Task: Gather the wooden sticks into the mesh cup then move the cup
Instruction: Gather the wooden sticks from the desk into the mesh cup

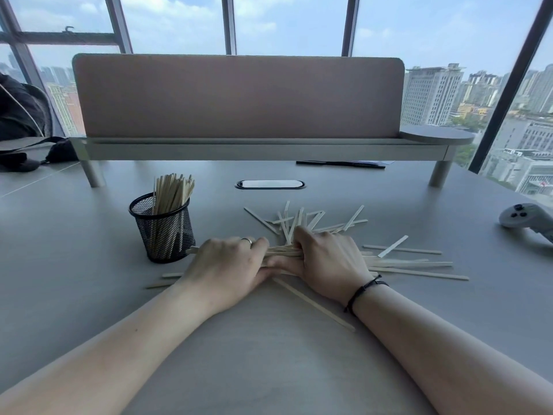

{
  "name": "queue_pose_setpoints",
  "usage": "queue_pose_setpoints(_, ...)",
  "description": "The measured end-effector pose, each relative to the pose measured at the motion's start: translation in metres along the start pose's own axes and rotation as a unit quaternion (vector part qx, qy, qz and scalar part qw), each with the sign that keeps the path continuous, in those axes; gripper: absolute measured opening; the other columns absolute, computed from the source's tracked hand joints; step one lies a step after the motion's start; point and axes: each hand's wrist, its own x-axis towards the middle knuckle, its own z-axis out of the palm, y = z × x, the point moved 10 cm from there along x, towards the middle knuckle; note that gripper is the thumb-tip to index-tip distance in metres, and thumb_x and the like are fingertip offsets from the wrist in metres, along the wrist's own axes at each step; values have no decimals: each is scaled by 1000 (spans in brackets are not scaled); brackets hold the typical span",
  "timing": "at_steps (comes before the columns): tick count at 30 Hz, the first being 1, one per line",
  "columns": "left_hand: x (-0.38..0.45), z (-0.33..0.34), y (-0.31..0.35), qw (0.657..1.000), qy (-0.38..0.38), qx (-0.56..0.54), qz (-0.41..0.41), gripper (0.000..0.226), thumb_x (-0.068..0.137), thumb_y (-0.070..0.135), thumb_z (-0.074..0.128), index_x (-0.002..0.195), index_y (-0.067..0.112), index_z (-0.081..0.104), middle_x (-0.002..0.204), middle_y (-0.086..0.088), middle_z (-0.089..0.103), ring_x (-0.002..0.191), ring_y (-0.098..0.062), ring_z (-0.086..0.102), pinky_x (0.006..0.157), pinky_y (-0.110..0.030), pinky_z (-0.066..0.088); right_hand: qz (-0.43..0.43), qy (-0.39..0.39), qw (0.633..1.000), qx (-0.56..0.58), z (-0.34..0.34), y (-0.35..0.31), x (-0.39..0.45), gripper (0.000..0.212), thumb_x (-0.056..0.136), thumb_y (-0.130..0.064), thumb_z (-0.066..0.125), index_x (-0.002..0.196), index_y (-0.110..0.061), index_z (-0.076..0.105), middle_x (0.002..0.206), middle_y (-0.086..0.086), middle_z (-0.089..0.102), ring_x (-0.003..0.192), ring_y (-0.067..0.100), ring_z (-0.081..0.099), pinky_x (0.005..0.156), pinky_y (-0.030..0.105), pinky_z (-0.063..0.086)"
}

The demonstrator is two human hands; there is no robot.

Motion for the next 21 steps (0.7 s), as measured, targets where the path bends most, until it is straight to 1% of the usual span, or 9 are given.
queue_pose_setpoints(2,0,2,3,1000,-1,8,10,29,82,46,60,79,17,55,60,1,61,48,-27,63,38,-28,35,-5,12,1000,10,-2,-3,-1,73,71,-92,33,85,-21,42,69,8,67,68,40,63,54,38,46)
queue_pose_setpoints(4,0,6,5,1000,-8,22,12,27,79,37,72,78,16,55,57,-1,61,43,-29,62,37,-27,34,-4,22,1000,18,-3,-2,-1,74,68,-94,31,86,-23,41,66,7,67,66,40,64,53,37,47)
queue_pose_setpoints(6,0,10,4,999,-20,37,11,32,77,38,78,77,16,55,54,-1,60,38,-28,60,38,-25,28,-1,24,1000,21,-2,0,-1,73,67,-94,33,88,-25,42,67,6,68,67,39,65,54,36,47)
queue_pose_setpoints(9,1,14,-3,999,-25,39,10,35,76,41,79,75,15,55,49,-3,58,33,-29,57,38,-25,25,37,13,998,44,-2,12,-1,80,63,-95,34,97,-24,47,68,1,66,74,36,67,59,36,45)
queue_pose_setpoints(11,0,11,-12,999,-32,44,-3,30,83,39,73,83,15,54,59,-6,64,44,-32,63,41,-29,31,63,9,996,61,-3,20,-1,83,59,-96,35,101,-25,47,70,-2,65,79,35,67,61,36,44)
queue_pose_setpoints(13,-2,12,-25,997,-62,11,-36,30,96,47,48,97,17,50,80,-7,70,69,-37,70,53,-34,36,79,-1,994,71,-1,25,-1,83,57,-97,38,103,-28,46,77,-4,67,83,32,68,63,36,45)
queue_pose_setpoints(15,-6,15,-38,995,-78,-10,-67,36,98,54,36,104,20,46,92,-4,70,84,-36,70,59,-34,37,86,-22,994,71,3,27,-1,75,59,-94,47,101,-31,44,79,-6,65,84,30,67,63,35,44)
queue_pose_setpoints(18,-10,13,-47,994,-72,-23,-75,42,96,60,39,101,19,46,88,-3,70,80,-36,70,56,-35,37,98,-48,992,59,10,29,0,62,68,-84,58,101,-33,46,81,-6,66,86,30,66,64,35,44)
queue_pose_setpoints(21,-13,14,-53,993,-83,-33,-77,43,95,62,36,91,19,37,76,-2,63,72,-37,68,53,-34,36,102,-54,993,29,11,33,0,42,81,-63,61,103,-27,55,89,1,71,89,34,65,64,36,43)
